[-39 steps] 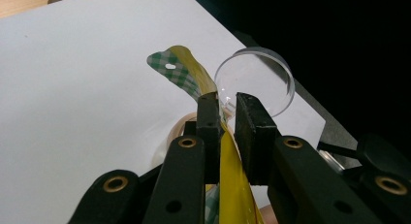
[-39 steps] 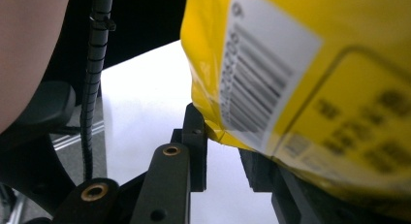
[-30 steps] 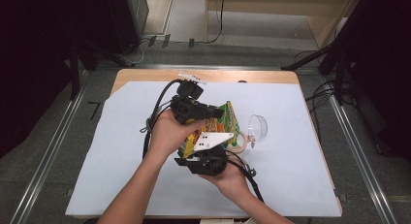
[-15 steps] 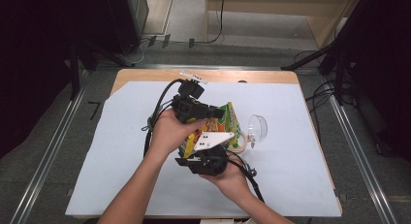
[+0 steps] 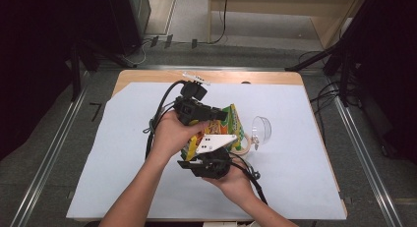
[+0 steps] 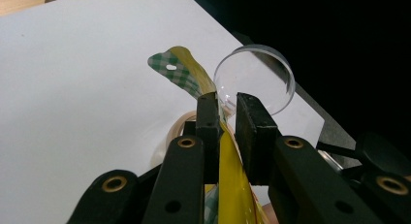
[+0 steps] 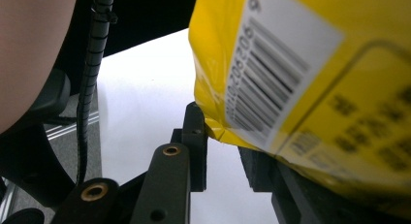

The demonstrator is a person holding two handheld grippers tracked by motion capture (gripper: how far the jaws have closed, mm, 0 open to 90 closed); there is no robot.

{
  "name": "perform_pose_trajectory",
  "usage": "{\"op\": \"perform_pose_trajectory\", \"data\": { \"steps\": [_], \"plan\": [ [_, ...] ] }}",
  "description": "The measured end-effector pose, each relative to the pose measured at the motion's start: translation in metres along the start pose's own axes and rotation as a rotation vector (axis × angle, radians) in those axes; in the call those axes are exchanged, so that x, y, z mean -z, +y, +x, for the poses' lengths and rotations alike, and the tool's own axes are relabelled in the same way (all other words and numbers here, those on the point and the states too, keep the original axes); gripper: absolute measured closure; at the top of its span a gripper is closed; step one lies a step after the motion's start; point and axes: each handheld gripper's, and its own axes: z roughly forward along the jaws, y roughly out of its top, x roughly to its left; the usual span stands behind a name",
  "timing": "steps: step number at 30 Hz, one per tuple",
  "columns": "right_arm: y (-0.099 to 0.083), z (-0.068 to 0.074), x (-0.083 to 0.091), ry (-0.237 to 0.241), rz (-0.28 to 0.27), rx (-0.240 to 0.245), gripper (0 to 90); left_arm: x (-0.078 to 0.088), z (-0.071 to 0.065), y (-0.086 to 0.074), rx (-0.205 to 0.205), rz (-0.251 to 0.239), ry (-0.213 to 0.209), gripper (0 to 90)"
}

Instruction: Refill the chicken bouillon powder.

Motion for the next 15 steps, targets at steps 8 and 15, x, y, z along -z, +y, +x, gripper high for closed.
{"op": "perform_pose_trajectory", "data": {
  "steps": [8, 15],
  "plan": [
    [0.0004, 0.0009, 0.0003, 0.005, -0.005, 0.000, 75.5, 0.0011, -0.0020, -0.0002, -0.001, -0.002, 0.009, 80.7],
    [-0.0012, -0.0006, -0.0001, 0.002, -0.004, 0.003, 75.6, -0.0005, -0.0009, -0.0012, 0.007, -0.006, 0.008, 80.7]
  ]
}}
